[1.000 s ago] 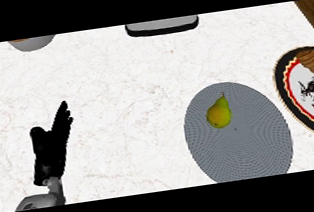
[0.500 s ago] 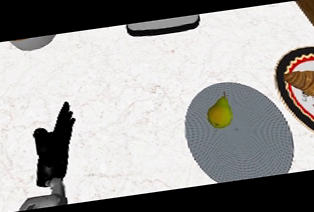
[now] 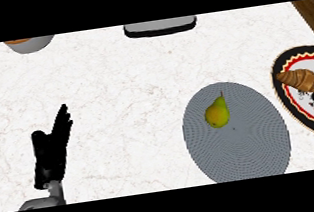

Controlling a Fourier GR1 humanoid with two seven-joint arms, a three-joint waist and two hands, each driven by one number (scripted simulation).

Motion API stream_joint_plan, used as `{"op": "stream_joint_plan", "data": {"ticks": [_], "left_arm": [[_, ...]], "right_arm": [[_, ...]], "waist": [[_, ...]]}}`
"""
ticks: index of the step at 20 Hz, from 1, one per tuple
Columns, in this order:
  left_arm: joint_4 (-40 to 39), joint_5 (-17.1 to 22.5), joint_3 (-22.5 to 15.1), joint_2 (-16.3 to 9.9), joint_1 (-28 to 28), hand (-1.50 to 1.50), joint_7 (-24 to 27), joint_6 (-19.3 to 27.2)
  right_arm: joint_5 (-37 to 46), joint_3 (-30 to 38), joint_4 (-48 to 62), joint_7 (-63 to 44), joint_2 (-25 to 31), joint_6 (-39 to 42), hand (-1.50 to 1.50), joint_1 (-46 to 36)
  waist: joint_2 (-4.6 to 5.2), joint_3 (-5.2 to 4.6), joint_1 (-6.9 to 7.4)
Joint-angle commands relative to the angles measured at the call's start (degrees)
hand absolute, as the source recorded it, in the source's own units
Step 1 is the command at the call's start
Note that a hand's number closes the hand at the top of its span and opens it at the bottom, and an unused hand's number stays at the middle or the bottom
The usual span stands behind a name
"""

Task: Pick the croissant from the placemat and place it in the plate

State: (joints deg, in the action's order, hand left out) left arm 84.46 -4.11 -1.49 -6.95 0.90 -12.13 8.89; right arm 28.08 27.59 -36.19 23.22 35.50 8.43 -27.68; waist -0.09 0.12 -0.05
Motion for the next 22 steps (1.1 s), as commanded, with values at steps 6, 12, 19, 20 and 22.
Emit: {"op": "stream_joint_plan", "data": {"ticks": [6,12,19,20,22], "left_arm": [[-2.26,-1.31,0.35,0.69,2.93,0.0,-0.85,1.28],[-1.76,-0.47,0.74,0.45,3.11,0.0,-0.63,-0.65],[0.89,-0.71,0.89,0.64,2.37,0.0,-3.63,-0.92],[-0.26,-2.2,-0.94,2.21,0.65,0.0,-0.85,-0.21],[-3.76,-0.33,2.82,0.22,4.08,0.0,0.11,-1.53]], "right_arm": [[-15.84,12.03,4.64,3.76,4.53,13.14,-1.5,0.86],[-16.69,11.37,13.43,15.15,8.75,17.51,-1.5,2.94],[-16.74,7.78,15.21,18.37,6.61,14.81,-1.5,0.75],[-16.64,7.13,13.59,21.77,4.57,13.49,-1.5,4.72],[-16.32,6.85,17.97,22.3,6.76,13.35,-1.5,2.97]], "waist": [[0.15,-0.1,-0.11],[0.34,-0.02,0.65],[0.24,-0.05,0.66],[0.19,-0.07,0.42],[0.34,-0.03,0.66]]}}
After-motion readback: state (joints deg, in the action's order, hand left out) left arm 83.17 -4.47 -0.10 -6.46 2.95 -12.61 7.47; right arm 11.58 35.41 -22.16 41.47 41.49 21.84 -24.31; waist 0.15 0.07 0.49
